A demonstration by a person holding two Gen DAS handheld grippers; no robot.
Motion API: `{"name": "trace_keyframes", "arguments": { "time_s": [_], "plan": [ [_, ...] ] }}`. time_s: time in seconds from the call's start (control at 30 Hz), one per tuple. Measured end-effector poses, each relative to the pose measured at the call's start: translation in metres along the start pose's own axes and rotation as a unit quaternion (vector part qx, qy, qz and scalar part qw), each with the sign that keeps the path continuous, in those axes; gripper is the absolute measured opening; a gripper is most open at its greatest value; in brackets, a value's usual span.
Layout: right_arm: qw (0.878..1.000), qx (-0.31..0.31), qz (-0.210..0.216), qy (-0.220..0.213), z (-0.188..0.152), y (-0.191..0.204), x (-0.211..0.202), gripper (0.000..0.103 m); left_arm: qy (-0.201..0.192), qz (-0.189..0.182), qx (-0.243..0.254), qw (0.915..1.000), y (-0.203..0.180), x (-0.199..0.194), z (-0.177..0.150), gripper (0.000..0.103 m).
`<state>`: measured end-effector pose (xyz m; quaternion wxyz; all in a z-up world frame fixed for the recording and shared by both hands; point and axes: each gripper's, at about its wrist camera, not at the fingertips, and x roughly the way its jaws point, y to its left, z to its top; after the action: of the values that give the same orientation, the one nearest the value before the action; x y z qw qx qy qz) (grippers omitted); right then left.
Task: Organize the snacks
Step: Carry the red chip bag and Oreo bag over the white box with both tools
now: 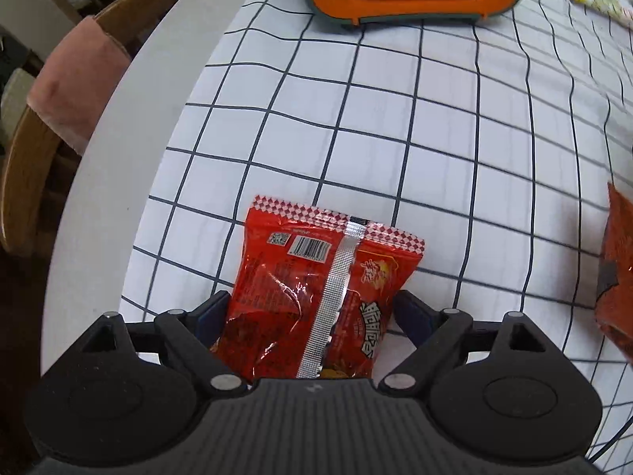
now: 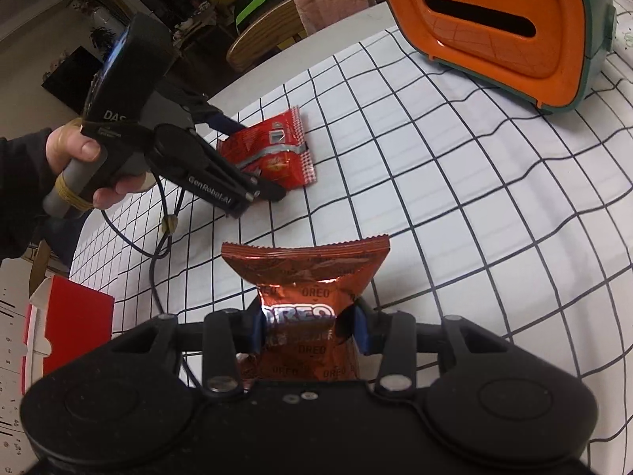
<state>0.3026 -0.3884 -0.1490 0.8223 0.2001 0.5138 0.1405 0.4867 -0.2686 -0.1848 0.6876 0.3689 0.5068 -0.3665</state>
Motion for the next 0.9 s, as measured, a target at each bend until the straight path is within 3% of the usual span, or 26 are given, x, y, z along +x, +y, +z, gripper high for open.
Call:
{"name": "trace_keyframes", "arguments": {
  "time_s": [0.13, 0.33, 0.5, 0.73, 0.9],
  "plan": [
    [1.0, 0.008, -0.002, 0.002, -0.001, -0.005, 0.003, 0.041, -0.008, -0.006, -0.025, 0.9996, 0.004, 0.0, -0.004, 0.088],
    [1.0, 0.009, -0.01, 0.003, 0.001, -0.007, 0.006, 0.041, -0.022, -0.016, -0.079, 0.9965, -0.001, -0.007, -0.01, 0.076],
    [1.0, 0.008, -0.025, 0.0, 0.002, -0.007, 0.005, 0.041, -0.03, 0.007, -0.115, 0.9929, -0.019, -0.013, -0.021, 0.075],
    [0.999, -0.002, -0.039, 0.008, -0.001, -0.001, 0.001, 0.041, -0.038, 0.027, -0.183, 0.9819, -0.04, -0.027, -0.037, 0.075],
    [0.999, -0.016, -0.041, 0.011, -0.004, 0.008, -0.008, 0.041, -0.044, 0.035, -0.242, 0.9686, -0.05, -0.049, -0.058, 0.075]
  ]
}}
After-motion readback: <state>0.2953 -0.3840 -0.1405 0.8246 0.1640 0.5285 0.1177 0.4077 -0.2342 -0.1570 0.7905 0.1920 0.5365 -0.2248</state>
